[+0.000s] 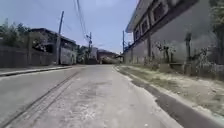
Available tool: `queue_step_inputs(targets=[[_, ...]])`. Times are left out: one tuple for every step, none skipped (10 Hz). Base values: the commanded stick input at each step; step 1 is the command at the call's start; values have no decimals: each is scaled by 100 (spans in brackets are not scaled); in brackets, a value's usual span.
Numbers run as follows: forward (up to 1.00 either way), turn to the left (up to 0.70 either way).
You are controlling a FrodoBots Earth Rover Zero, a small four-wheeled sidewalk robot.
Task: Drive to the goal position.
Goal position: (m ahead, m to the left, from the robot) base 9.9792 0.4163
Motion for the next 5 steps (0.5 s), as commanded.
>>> queue_step_inputs(targets=[[100,0],[100,0],[100,0],[100,0],[100,0]])
